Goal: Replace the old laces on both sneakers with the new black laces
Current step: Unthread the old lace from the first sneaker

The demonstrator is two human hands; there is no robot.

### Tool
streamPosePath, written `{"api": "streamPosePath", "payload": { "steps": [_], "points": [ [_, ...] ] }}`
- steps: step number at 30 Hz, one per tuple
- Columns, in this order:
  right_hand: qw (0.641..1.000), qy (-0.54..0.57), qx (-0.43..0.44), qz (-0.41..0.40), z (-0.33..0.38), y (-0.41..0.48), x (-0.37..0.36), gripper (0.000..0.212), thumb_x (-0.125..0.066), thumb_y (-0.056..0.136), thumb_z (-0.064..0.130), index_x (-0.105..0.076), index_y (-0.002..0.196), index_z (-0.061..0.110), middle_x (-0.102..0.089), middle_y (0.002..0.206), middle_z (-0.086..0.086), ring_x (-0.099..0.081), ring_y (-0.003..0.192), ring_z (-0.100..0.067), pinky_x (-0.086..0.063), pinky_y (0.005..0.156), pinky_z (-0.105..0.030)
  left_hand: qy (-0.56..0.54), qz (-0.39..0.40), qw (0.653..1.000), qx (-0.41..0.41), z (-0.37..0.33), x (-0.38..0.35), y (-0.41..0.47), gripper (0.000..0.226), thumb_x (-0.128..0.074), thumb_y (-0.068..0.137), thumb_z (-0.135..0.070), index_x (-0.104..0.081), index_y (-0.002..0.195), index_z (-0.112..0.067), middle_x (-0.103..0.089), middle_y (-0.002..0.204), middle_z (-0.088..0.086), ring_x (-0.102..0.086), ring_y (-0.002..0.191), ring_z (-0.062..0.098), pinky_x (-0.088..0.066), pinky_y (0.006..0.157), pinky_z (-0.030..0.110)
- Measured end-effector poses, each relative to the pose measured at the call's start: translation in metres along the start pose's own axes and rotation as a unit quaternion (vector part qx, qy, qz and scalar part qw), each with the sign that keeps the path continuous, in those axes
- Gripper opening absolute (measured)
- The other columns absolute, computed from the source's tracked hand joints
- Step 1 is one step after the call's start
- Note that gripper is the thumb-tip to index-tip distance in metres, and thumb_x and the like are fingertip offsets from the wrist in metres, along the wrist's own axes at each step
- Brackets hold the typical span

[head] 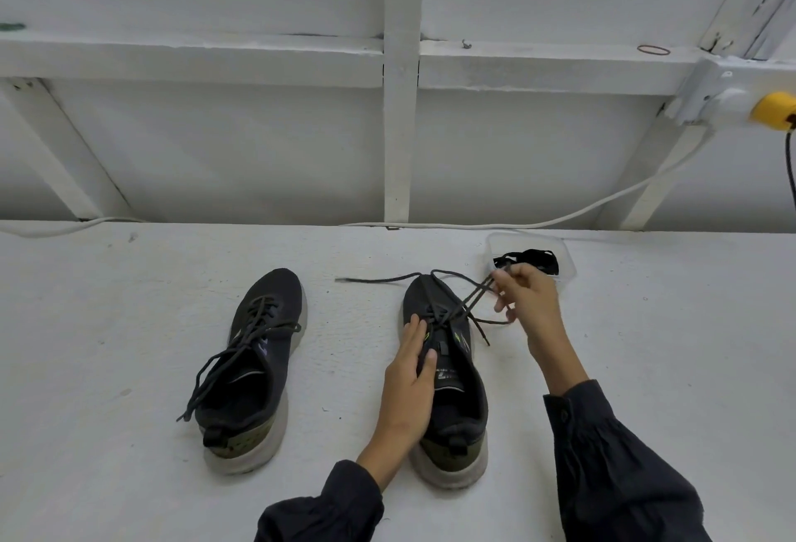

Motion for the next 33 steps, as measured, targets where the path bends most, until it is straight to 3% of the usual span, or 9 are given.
{"api": "streamPosePath", "payload": {
  "steps": [4,7,12,18,23,26,31,33],
  "points": [
    [0.982,-0.109,-0.052,0.146,-0.014,-0.018,-0.028,0.028,-0.077,0.084,0.027,-0.07,0.085,0.0,-0.065,0.068,-0.002,-0.053,0.045,-0.012,-0.032,0.04,-0.019,0.009,-0.007,1.0,-0.007,0.0,0.0,0.002,0.048,-0.046,0.102,-0.01,-0.036,0.148,-0.017,-0.027,0.156,-0.01,-0.021,0.144,0.001,-0.016,0.115,0.013],
    [0.967,-0.129,-0.059,0.212,-0.029,-0.031,-0.049,0.019,-0.08,0.08,0.023,-0.072,0.081,0.005,-0.066,0.061,0.001,-0.054,0.048,-0.012,-0.033,0.043,-0.02,0.01,-0.006,1.0,-0.007,0.0,0.001,0.002,0.048,-0.045,0.102,-0.011,-0.036,0.148,-0.017,-0.027,0.157,-0.009,-0.021,0.143,0.0,-0.017,0.116,0.015],
    [0.982,-0.104,-0.025,0.154,-0.013,-0.015,-0.028,0.012,-0.067,0.091,0.012,-0.066,0.082,0.005,-0.064,0.067,-0.004,-0.055,0.047,-0.011,-0.033,0.043,-0.018,0.001,-0.008,1.0,-0.006,0.0,0.002,0.001,0.047,-0.046,0.102,-0.01,-0.036,0.148,-0.017,-0.028,0.156,-0.01,-0.022,0.145,0.003,-0.017,0.118,0.018],
    [0.955,-0.175,-0.085,0.222,-0.03,-0.028,-0.036,0.031,-0.079,0.081,0.027,-0.072,0.08,-0.002,-0.07,0.066,-0.004,-0.056,0.046,-0.014,-0.032,0.042,-0.02,-0.001,-0.01,1.0,-0.003,0.001,0.002,0.001,0.048,-0.046,0.102,-0.01,-0.036,0.148,-0.018,-0.028,0.157,-0.009,-0.022,0.145,0.003,-0.019,0.12,0.024],
    [0.977,-0.096,-0.07,0.177,-0.03,-0.034,-0.044,0.009,-0.077,0.081,0.011,-0.074,0.079,0.004,-0.067,0.062,-0.001,-0.054,0.046,-0.012,-0.033,0.044,-0.02,0.002,-0.012,1.0,-0.002,0.0,0.003,0.001,0.047,-0.046,0.102,-0.01,-0.037,0.148,-0.018,-0.029,0.156,-0.009,-0.023,0.145,0.003,-0.019,0.12,0.023],
    [0.977,-0.099,-0.055,0.181,-0.023,-0.033,-0.046,0.007,-0.07,0.084,0.006,-0.07,0.077,0.004,-0.062,0.056,0.002,-0.054,0.047,-0.011,-0.033,0.044,-0.02,0.006,-0.011,1.0,-0.003,0.0,0.003,0.001,0.047,-0.046,0.102,-0.01,-0.037,0.148,-0.017,-0.029,0.156,-0.009,-0.023,0.145,0.003,-0.018,0.12,0.023],
    [0.999,-0.011,-0.035,0.015,-0.016,-0.01,-0.006,0.01,-0.063,0.088,0.006,-0.063,0.079,0.004,-0.056,0.07,-0.01,-0.051,0.046,-0.016,-0.03,0.041,-0.02,0.003,-0.009,1.0,-0.002,-0.001,0.002,0.0,0.047,-0.046,0.102,-0.01,-0.036,0.148,-0.016,-0.029,0.156,-0.01,-0.023,0.145,0.003,-0.017,0.116,0.013],
    [0.998,-0.012,-0.05,0.032,-0.019,-0.011,-0.006,0.012,-0.065,0.09,0.012,-0.064,0.082,0.003,-0.058,0.075,-0.01,-0.051,0.045,-0.015,-0.03,0.04,-0.02,0.005,-0.008,1.0,0.0,-0.001,0.002,0.0,0.048,-0.045,0.102,-0.01,-0.036,0.148,-0.016,-0.028,0.156,-0.01,-0.023,0.144,0.002,-0.017,0.113,0.009]
  ]
}}
Point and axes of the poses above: each hand's wrist, its own y-axis towards the middle knuckle, its own x-axis out of the back of the hand, z = x × y, the point moved 10 cm from there along y, towards the middle knuckle
